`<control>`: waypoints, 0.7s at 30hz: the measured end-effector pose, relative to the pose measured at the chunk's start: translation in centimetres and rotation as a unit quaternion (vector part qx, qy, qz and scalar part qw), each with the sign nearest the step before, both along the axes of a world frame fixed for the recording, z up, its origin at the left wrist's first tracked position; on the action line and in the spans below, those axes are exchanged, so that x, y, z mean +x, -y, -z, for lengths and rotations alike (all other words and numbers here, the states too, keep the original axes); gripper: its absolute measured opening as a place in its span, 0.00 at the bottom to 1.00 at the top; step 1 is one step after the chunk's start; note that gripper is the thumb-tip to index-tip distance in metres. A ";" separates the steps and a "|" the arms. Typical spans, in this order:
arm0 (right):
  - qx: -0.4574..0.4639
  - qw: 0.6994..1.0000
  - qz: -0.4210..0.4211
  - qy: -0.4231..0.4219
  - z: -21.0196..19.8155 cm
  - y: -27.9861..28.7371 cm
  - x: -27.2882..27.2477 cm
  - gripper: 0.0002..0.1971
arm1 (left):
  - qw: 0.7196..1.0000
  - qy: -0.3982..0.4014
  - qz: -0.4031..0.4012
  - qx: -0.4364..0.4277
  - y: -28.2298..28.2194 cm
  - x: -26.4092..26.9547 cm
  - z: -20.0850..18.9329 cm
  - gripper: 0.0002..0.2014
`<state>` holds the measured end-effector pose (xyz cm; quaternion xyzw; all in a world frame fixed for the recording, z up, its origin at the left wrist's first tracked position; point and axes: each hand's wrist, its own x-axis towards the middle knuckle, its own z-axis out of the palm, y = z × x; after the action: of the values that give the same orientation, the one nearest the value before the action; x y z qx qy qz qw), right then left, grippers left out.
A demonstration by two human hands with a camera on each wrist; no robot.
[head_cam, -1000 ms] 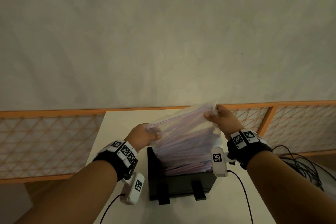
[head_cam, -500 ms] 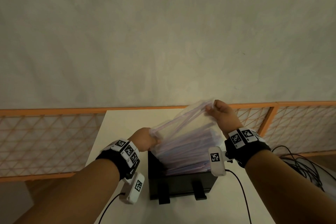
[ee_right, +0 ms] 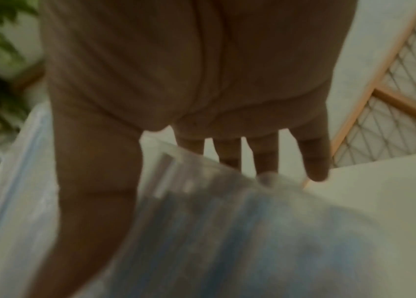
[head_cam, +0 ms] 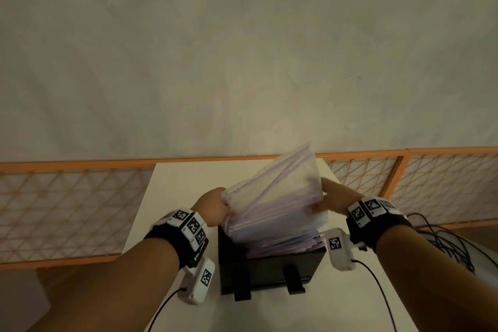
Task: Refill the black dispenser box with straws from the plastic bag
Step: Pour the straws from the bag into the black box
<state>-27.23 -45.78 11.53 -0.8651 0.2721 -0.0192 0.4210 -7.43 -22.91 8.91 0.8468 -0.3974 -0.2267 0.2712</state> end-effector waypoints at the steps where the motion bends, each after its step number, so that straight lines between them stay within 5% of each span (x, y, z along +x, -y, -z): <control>1: -0.042 0.998 -0.005 -0.043 0.6 -0.1 -0.4 0.37 | 1.000 -0.016 -0.012 -0.006 0.0 0.0 0.0 0.17; 5: -0.033 0.997 0.068 -0.016 1.1 -0.4 -1.0 0.26 | 0.992 -0.098 -0.035 -0.067 -0.1 0.0 -0.3 0.07; 8: -0.115 0.991 0.068 0.010 0.5 0.2 -0.7 0.22 | 0.988 -0.138 -0.008 -0.071 -0.2 -0.2 -0.5 0.12; 12: -0.146 0.986 0.073 0.024 -0.2 0.3 -0.3 0.10 | 0.997 -0.081 -0.009 -0.001 -0.1 -0.5 -0.2 0.19; 14: -0.169 0.982 0.078 0.025 -0.5 0.0 -0.1 0.11 | 0.998 -0.058 0.004 0.013 0.0 -0.8 -0.1 0.12; 17: -0.128 0.988 0.073 0.041 -0.8 -0.7 -0.1 0.12 | 0.996 -0.082 -0.008 -0.020 -0.1 -0.7 0.2 0.03; 21: -0.100 0.991 0.078 0.053 -0.6 -0.6 -0.4 0.06 | 0.985 -0.128 -0.092 -0.064 -0.4 -0.5 0.1 0.04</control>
<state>-27.60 -45.18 12.17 -0.8768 0.3122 -0.1250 0.3436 -7.95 -22.52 8.82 0.8247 -0.2935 -0.2809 0.3934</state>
